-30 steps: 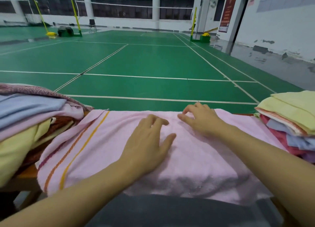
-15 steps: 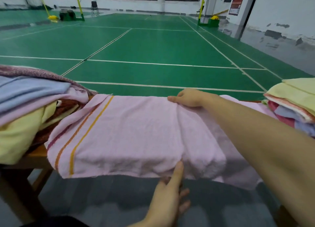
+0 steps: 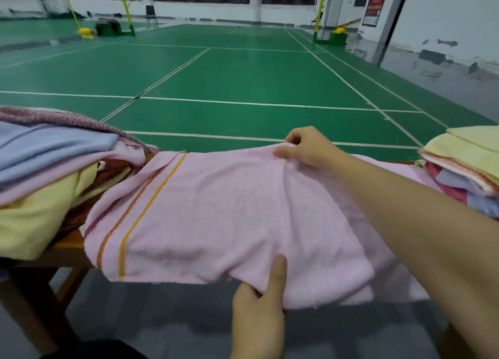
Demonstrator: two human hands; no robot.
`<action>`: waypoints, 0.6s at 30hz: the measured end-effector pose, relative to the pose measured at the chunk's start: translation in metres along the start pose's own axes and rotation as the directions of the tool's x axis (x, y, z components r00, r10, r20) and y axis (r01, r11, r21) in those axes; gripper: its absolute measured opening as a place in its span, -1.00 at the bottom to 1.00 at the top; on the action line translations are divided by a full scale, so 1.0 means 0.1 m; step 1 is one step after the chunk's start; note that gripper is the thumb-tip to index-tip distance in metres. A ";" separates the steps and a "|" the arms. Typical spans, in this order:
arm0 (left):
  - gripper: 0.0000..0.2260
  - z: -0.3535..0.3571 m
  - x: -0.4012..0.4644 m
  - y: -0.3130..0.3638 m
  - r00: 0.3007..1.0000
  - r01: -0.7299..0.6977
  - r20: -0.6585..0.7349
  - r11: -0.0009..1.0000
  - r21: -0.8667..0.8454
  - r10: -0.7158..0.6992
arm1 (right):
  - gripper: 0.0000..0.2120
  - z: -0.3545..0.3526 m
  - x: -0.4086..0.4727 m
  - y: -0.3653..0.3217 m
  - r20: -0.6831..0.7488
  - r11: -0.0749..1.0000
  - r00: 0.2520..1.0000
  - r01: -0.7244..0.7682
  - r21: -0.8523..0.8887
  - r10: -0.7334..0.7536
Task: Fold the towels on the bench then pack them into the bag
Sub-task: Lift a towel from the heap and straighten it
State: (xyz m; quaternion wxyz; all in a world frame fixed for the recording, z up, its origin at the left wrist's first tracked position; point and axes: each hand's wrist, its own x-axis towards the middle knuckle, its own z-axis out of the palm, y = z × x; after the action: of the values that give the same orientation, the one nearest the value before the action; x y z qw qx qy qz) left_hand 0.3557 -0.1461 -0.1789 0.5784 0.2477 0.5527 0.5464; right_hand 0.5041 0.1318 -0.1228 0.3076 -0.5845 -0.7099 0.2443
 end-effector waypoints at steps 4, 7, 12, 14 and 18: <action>-0.91 -0.08 -0.01 0.16 0.998 -0.060 -0.025 0.998 0.027 0.061 | -0.57 -0.19 0.01 -0.07 -0.006 0.992 0.999 -0.047 0.115 0.048; -0.83 -0.14 0.13 0.36 0.988 -0.152 -0.036 0.988 0.041 0.153 | -0.62 -0.33 0.02 -0.11 -0.010 0.950 0.993 -0.108 0.293 0.117; -0.77 -0.10 0.53 0.94 0.952 -0.303 0.058 0.953 0.015 0.301 | -0.71 -0.53 -0.03 -0.19 -0.062 0.696 0.974 -0.112 0.710 0.220; -0.76 -0.06 0.72 1.20 0.944 -0.317 0.098 0.948 0.020 0.314 | -0.70 -0.65 -0.05 -0.18 -0.096 0.576 0.951 -0.096 0.812 0.294; -0.76 -0.08 1.07 1.68 0.940 -0.327 0.124 0.942 0.074 0.316 | -0.79 -1.01 -0.12 -0.09 -0.213 0.420 0.883 0.020 0.907 0.419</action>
State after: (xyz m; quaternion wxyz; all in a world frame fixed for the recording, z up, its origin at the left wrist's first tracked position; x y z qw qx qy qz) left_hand 0.2655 -0.0048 -0.0707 0.4988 0.3915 0.4970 0.5924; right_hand 0.5725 0.1173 -0.0488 0.6762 -0.4536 -0.3156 0.4872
